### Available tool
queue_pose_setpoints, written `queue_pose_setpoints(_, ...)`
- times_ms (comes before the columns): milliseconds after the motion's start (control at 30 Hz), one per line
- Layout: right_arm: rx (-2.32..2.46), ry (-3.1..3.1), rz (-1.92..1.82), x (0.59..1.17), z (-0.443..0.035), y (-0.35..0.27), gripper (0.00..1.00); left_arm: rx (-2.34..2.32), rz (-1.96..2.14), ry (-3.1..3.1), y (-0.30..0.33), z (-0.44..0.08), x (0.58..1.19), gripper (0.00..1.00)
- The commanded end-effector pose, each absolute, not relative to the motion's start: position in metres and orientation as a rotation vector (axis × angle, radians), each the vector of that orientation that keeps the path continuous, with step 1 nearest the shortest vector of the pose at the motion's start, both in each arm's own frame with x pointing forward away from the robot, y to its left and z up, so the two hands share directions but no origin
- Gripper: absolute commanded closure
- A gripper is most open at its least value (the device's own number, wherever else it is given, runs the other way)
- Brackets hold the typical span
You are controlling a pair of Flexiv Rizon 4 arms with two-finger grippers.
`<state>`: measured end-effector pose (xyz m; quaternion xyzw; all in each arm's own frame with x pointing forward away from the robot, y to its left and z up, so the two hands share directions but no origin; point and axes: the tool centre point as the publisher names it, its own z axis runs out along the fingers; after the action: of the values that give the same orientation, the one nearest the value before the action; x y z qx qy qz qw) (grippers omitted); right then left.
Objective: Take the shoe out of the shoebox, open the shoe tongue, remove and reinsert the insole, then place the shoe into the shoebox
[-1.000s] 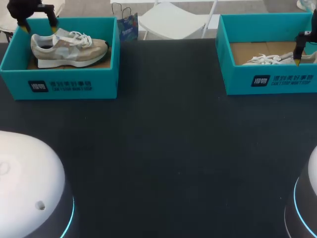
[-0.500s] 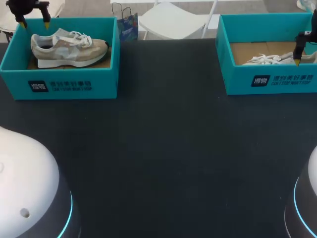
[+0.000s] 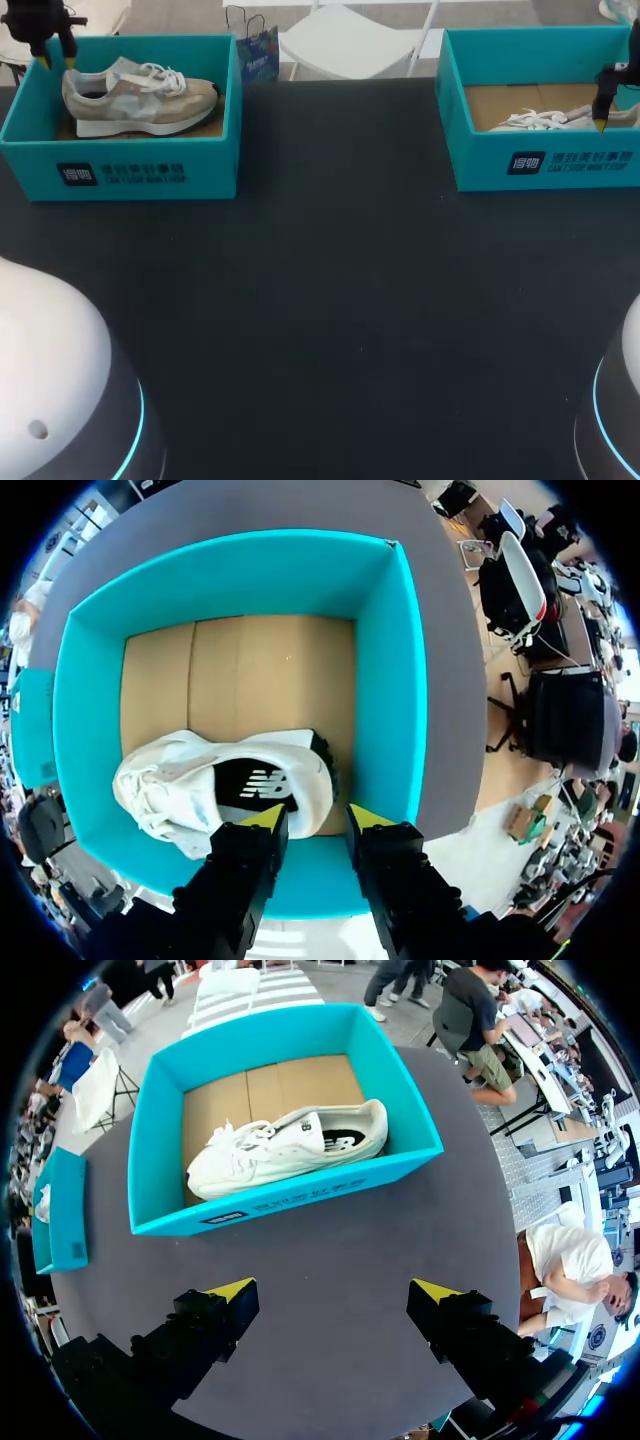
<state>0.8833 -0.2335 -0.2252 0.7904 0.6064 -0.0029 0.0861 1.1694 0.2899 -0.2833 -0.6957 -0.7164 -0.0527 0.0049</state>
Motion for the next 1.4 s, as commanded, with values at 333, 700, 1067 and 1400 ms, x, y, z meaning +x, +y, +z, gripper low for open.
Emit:
queue_pose_setpoints(333, 2.356, 1.807, -0.009, 0.884, -0.226, -0.233, 0.0, -2.161, -0.141, -2.244, 0.294, -0.302, 1.172, 0.58)
queue_pose_setpoints(700, 2.356, 1.807, -0.009, 0.884, -0.226, -0.233, 0.0, -2.187, -0.118, -2.243, 0.288, -0.309, 1.184, 0.55)
queue_pose_setpoints(1067, 2.356, 1.807, -0.009, 0.884, -0.226, -0.233, 0.0, -2.159, -0.09, -2.264, 0.292, -0.336, 1.192, 0.51)
queue_pose_setpoints(1400, 2.356, 1.807, -0.009, 0.884, -0.226, -0.233, 0.0, -2.138, -0.063, -2.247, 0.294, -0.348, 1.19, 0.55)
